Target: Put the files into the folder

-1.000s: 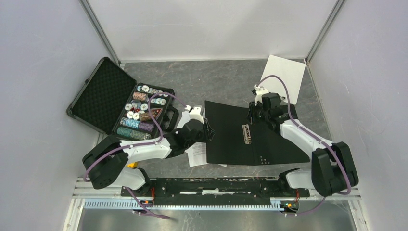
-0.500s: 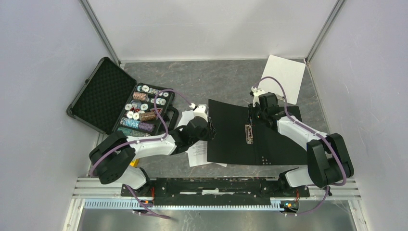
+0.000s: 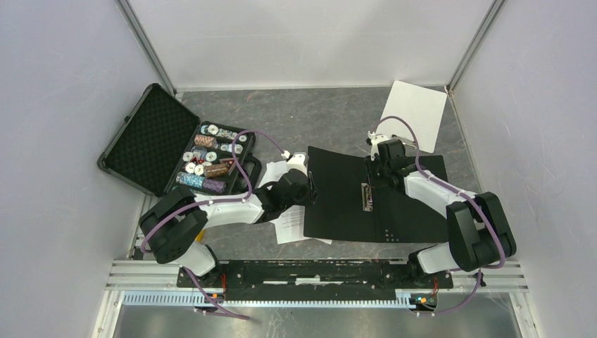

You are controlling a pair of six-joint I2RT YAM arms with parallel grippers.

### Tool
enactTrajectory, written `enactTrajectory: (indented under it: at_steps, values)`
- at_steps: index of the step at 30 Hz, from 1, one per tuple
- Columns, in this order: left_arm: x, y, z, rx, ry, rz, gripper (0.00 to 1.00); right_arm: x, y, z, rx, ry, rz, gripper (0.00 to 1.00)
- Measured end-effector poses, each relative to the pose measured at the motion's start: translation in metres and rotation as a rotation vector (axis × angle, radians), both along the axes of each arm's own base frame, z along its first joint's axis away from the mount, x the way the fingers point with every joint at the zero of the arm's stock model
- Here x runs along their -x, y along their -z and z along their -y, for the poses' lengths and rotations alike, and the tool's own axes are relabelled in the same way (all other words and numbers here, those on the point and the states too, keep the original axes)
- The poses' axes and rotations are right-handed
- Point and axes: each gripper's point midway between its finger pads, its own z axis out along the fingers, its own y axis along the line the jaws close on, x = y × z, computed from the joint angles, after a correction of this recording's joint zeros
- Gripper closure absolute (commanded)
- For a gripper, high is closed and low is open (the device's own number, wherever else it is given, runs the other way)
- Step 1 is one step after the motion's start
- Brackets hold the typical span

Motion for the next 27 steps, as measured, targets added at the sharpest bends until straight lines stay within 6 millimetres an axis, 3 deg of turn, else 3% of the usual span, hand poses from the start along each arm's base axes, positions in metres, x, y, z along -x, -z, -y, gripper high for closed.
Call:
enactTrajectory:
  at_steps: [7, 27]
  values:
    - [0.000, 0.001, 0.001, -0.009, 0.001, -0.008, 0.75, 0.002, 0.006, 0.001, 0.010, -0.009, -0.011, 0.79]
    - [0.002, 0.012, -0.001, -0.038, 0.008, -0.042, 0.95, 0.001, 0.015, -0.005, -0.024, -0.031, 0.007, 0.86]
